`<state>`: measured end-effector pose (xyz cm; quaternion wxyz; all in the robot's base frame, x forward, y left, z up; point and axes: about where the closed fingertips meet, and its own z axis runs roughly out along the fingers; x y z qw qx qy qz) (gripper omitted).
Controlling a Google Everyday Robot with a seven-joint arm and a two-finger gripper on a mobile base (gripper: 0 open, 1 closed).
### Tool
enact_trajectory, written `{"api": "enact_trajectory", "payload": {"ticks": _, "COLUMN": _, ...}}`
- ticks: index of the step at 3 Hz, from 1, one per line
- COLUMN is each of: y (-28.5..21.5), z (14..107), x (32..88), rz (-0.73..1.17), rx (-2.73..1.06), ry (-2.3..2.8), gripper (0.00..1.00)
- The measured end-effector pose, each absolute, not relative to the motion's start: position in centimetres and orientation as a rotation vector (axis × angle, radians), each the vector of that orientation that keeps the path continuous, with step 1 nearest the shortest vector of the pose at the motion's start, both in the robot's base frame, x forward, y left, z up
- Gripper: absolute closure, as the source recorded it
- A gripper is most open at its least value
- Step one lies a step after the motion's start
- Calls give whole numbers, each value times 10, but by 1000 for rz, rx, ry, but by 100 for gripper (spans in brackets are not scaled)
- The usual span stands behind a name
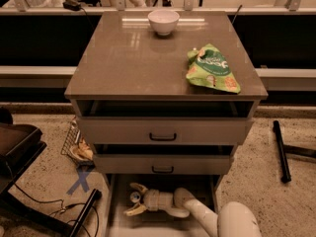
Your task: Place redbull can into bottom drawer
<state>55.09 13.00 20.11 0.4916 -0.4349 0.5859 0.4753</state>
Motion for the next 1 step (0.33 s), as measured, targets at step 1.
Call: {"api": "enact_trajectory", "payload": {"ticks": 1, "y": 131, "z": 201, "x": 551, "rz": 1155, "rx": -1056, "ry": 1421, "gripper": 0}}
